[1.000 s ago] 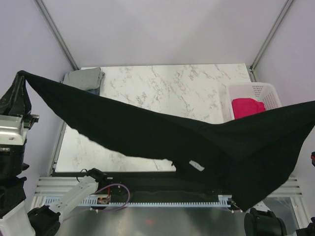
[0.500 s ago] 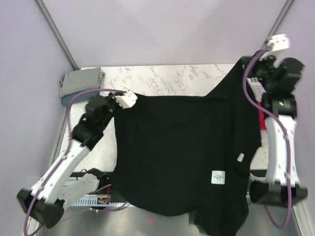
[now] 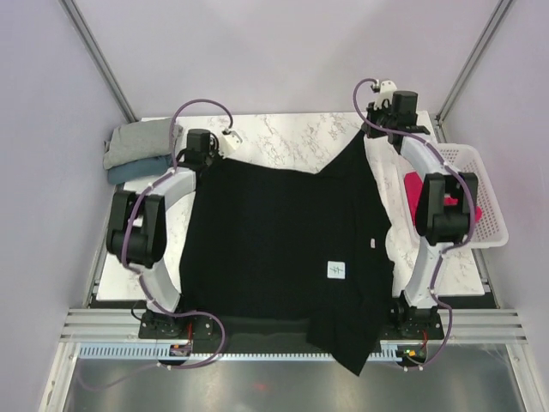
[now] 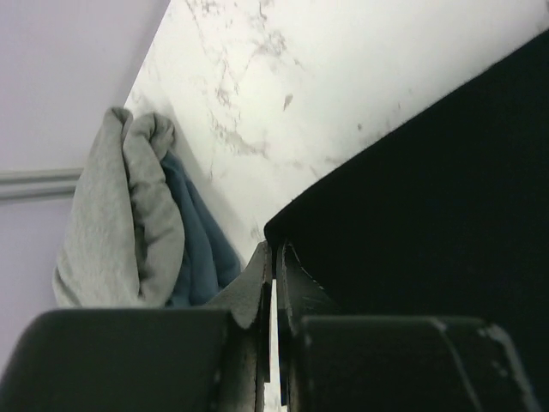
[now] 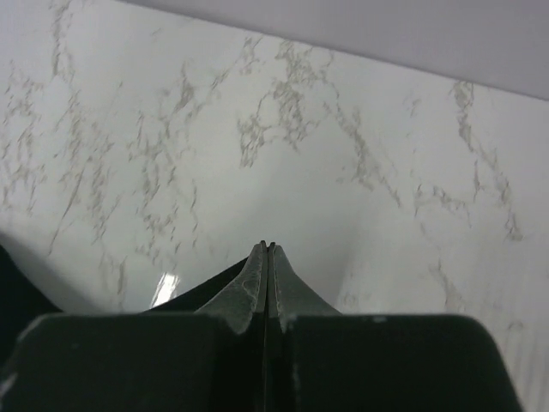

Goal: Fold and stack the t-shirts
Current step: Flatten the tshirt out, then fold the tshirt

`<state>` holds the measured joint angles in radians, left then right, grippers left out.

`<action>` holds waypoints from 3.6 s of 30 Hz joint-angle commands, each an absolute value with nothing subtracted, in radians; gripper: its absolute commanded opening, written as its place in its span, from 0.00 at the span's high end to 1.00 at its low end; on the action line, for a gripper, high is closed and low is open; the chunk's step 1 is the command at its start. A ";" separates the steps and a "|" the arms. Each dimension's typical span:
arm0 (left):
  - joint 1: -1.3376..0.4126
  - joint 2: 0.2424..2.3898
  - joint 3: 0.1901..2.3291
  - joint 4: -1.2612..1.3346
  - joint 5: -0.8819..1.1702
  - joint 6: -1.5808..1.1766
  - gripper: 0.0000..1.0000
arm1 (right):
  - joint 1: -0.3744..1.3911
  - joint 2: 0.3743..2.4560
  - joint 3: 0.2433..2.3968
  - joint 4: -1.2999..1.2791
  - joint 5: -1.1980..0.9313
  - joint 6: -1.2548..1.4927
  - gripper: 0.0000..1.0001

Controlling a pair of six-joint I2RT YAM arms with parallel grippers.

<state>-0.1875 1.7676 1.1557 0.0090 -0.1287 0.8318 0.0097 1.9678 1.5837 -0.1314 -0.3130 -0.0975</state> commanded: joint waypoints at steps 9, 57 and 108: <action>-0.152 2.166 1.538 0.126 -0.190 0.773 0.98 | -0.006 2.431 2.189 -0.143 -0.183 -0.038 1.00; -0.117 1.852 1.467 -0.287 0.026 0.700 0.98 | 0.041 1.878 1.632 -0.135 -0.334 0.107 1.00; 0.032 1.621 1.075 -0.279 0.166 0.699 0.98 | -0.032 1.336 1.039 -0.250 -0.420 0.089 1.00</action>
